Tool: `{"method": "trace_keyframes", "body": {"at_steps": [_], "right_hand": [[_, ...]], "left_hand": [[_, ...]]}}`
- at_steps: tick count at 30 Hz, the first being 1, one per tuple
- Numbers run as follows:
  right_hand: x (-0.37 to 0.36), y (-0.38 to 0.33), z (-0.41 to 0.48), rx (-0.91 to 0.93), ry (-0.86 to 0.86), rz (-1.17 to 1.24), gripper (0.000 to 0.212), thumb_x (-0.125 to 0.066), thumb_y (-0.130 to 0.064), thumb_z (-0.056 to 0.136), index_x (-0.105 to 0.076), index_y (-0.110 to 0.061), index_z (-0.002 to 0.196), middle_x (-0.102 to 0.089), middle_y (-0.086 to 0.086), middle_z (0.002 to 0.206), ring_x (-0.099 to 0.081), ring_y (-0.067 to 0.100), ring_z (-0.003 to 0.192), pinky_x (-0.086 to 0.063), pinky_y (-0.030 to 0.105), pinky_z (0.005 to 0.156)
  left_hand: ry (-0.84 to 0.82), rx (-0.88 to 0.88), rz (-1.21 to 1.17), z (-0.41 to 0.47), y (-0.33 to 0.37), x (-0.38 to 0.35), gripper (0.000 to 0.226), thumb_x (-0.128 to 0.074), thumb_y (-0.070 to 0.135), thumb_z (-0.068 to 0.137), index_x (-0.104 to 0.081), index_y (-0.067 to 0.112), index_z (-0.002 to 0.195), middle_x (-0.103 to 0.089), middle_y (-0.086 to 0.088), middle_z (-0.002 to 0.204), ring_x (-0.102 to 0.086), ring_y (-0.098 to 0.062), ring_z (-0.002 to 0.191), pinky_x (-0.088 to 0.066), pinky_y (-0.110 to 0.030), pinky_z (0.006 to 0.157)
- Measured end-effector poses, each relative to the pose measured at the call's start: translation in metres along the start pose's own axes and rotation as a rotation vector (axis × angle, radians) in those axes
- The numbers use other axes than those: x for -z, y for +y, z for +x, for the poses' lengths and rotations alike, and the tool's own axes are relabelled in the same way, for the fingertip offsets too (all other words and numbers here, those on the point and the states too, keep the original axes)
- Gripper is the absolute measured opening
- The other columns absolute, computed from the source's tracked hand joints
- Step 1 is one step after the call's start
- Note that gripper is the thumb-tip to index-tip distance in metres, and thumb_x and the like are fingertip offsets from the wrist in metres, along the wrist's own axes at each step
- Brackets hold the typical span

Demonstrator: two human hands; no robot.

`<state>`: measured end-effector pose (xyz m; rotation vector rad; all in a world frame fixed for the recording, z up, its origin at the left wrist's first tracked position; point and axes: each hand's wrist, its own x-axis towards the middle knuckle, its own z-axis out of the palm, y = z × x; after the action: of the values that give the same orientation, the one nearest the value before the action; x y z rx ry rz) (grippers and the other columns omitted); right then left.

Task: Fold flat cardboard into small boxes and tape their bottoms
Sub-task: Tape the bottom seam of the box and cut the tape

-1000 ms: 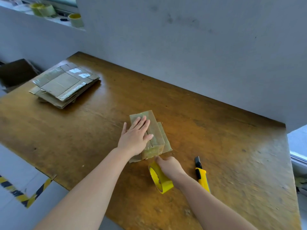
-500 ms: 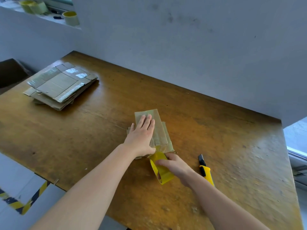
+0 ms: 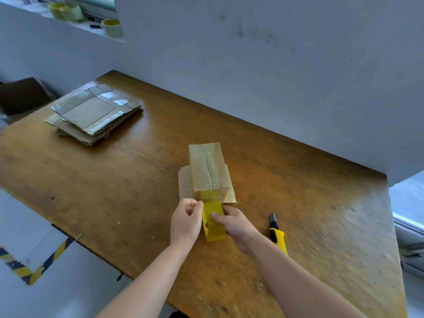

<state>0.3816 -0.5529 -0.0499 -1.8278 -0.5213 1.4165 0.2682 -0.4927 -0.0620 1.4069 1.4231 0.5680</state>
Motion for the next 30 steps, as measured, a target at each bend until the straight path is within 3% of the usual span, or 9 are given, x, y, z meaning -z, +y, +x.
{"method": "trace_keyframes", "body": {"at_steps": [3, 5, 8, 11, 13, 16, 22, 25, 30], "right_hand": [[0.004, -0.002, -0.002, 0.035, 0.012, -0.137, 0.037, -0.059, -0.033, 0.093, -0.058, -0.017, 0.126, -0.063, -0.005, 0.120, -0.058, 0.016, 0.108, -0.048, 0.037, 0.098], [0.017, 0.002, -0.003, 0.071, 0.177, -0.293, 0.045, -0.056, -0.037, 0.094, -0.051, -0.016, 0.133, -0.058, -0.003, 0.125, -0.054, 0.016, 0.109, -0.046, 0.031, 0.091], [0.052, 0.021, -0.011, 0.057, 0.539, -0.673, 0.050, -0.058, -0.040, 0.090, -0.047, -0.014, 0.131, -0.055, 0.005, 0.128, -0.050, 0.024, 0.118, -0.046, 0.036, 0.094], [0.086, 0.050, -0.021, -0.147, 0.689, -0.883, 0.061, -0.068, -0.043, 0.081, -0.040, -0.015, 0.128, -0.047, 0.006, 0.130, -0.043, 0.027, 0.124, -0.042, 0.038, 0.097], [0.098, 0.066, -0.025, -0.289, 0.635, -0.830, 0.068, -0.073, -0.050, 0.078, -0.039, -0.014, 0.124, -0.048, 0.006, 0.128, -0.048, 0.027, 0.122, -0.046, 0.038, 0.091], [0.102, 0.074, -0.022, -0.291, 0.511, -0.769, 0.046, -0.071, -0.042, 0.082, -0.041, -0.015, 0.106, -0.058, 0.006, 0.116, -0.060, 0.025, 0.103, -0.051, 0.034, 0.071], [0.071, 0.039, -0.028, 0.353, 0.542, -0.730, 0.015, -0.054, -0.026, 0.091, -0.052, -0.022, 0.105, -0.056, -0.003, 0.095, -0.055, 0.019, 0.071, -0.040, 0.029, 0.052], [0.056, 0.013, -0.029, 0.607, 0.459, -0.969, 0.023, -0.046, -0.043, 0.096, -0.055, -0.023, 0.104, -0.058, -0.005, 0.093, -0.059, 0.022, 0.073, -0.040, 0.031, 0.052], [0.038, -0.022, -0.018, 0.533, 0.355, -1.332, 0.050, -0.021, -0.059, 0.098, -0.053, -0.020, 0.105, -0.058, 0.001, 0.093, -0.061, 0.025, 0.078, -0.038, 0.034, 0.055]], "left_hand": [[-0.140, 0.161, -0.069, 0.001, 0.013, -0.006, 0.023, -0.055, 0.032, 0.095, -0.062, 0.021, 0.114, -0.055, 0.007, 0.101, -0.050, -0.013, 0.095, -0.038, -0.027, 0.077], [-0.146, 0.197, -0.096, 0.004, 0.017, -0.008, 0.028, -0.055, 0.030, 0.095, -0.061, 0.019, 0.120, -0.054, 0.004, 0.106, -0.049, -0.015, 0.099, -0.038, -0.028, 0.078], [-0.102, 0.189, -0.082, 0.005, 0.015, -0.012, 0.030, -0.056, 0.027, 0.095, -0.059, 0.019, 0.124, -0.054, 0.002, 0.113, -0.048, -0.016, 0.105, -0.041, -0.030, 0.084], [-0.052, 0.190, -0.086, 0.005, 0.015, -0.018, 0.026, -0.056, 0.025, 0.096, -0.059, 0.021, 0.121, -0.053, 0.000, 0.119, -0.048, -0.020, 0.112, -0.044, -0.036, 0.094], [-0.050, 0.216, -0.130, 0.006, 0.016, -0.020, 0.021, -0.056, 0.022, 0.095, -0.061, 0.021, 0.115, -0.054, -0.001, 0.116, -0.049, -0.021, 0.110, -0.044, -0.038, 0.096], [-0.045, 0.262, -0.206, 0.010, 0.015, -0.020, 0.013, -0.060, 0.021, 0.092, -0.064, 0.022, 0.105, -0.057, -0.004, 0.115, -0.051, -0.024, 0.108, -0.045, -0.046, 0.099], [-0.041, 0.267, -0.243, 0.008, 0.014, -0.019, 0.006, -0.069, 0.026, 0.087, -0.064, 0.024, 0.090, -0.059, -0.005, 0.113, -0.054, -0.027, 0.109, -0.048, -0.050, 0.097], [-0.021, 0.263, -0.257, 0.008, 0.016, -0.017, 0.004, -0.068, 0.021, 0.087, -0.065, 0.022, 0.085, -0.062, -0.005, 0.103, -0.056, -0.028, 0.102, -0.050, -0.049, 0.091], [-0.009, 0.273, -0.262, 0.007, 0.014, -0.014, 0.004, -0.069, 0.023, 0.084, -0.066, 0.021, 0.082, -0.066, -0.007, 0.095, -0.062, -0.029, 0.094, -0.053, -0.053, 0.087]]}}
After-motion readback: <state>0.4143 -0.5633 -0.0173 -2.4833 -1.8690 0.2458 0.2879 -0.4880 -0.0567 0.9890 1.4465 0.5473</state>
